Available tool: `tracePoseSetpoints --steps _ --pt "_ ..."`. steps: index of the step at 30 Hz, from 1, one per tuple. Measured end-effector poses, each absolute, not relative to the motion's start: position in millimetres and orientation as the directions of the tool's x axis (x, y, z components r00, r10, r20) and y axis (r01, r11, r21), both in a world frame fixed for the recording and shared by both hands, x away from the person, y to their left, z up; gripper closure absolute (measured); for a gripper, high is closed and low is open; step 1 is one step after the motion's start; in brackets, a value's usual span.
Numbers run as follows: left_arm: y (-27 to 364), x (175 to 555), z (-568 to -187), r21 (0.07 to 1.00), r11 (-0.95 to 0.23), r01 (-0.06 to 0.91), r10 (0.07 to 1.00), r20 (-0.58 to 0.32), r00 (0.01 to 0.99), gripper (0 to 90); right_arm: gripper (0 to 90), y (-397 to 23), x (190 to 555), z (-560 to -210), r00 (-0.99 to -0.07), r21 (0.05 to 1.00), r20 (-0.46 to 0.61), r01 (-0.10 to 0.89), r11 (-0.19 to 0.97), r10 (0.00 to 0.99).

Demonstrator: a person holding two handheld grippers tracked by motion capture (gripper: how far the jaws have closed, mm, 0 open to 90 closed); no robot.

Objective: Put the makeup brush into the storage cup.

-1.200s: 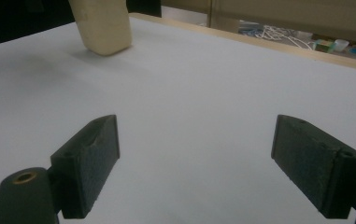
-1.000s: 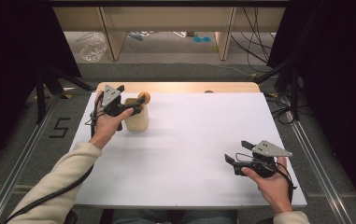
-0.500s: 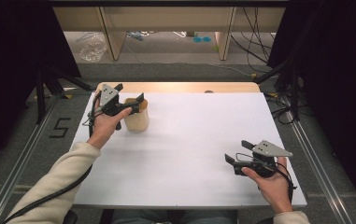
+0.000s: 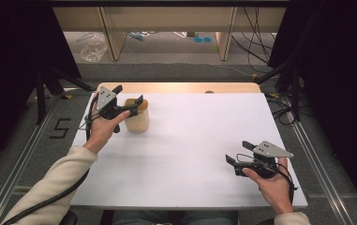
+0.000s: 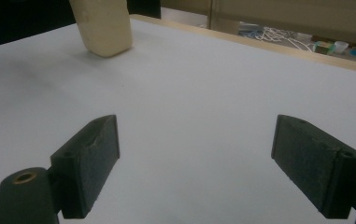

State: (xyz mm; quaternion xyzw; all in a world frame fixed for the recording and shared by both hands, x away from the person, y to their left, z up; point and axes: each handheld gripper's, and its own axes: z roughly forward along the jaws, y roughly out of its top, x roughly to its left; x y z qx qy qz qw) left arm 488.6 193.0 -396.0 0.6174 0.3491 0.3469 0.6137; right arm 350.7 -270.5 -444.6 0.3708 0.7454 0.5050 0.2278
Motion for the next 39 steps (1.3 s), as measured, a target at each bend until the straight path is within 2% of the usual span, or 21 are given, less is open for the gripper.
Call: tracePoseSetpoints --steps 3,20,23,26,34,37,39 --pt "195 485 -395 1.000 -0.021 -0.011 0.853 0.023 0.521 8.0 16.2 -271 351 -445 -0.619 0.922 0.034 0.323 0.215 0.785" --pt "196 461 -398 1.000 0.017 0.017 0.852 -0.024 0.523 8.7 16.2 -271 350 -444 -0.610 0.918 0.023 0.326 0.224 0.792" --pt "199 457 -398 1.000 -0.007 0.011 0.851 0.000 0.525 8.7 16.2 -270 350 -443 -0.614 0.918 0.028 0.328 0.224 0.789" --pt "198 453 -398 1.000 0.016 0.015 0.851 -0.021 0.525 8.7 16.1 -271 349 -442 -0.615 0.917 0.030 0.330 0.223 0.788" --pt "200 442 -402 0.999 0.004 0.034 0.850 -0.021 0.527 9.1 16.2 -271 349 -442 -0.615 0.919 0.018 0.321 0.229 0.789" --pt "203 439 -404 0.999 -0.021 0.025 0.849 0.005 0.528 9.6 16.2 -271 349 -442 -0.617 0.919 0.021 0.322 0.229 0.786" --pt "203 435 -405 0.999 -0.006 0.035 0.851 -0.013 0.525 9.8 16.1 -271 349 -442 -0.616 0.919 0.020 0.322 0.229 0.787"
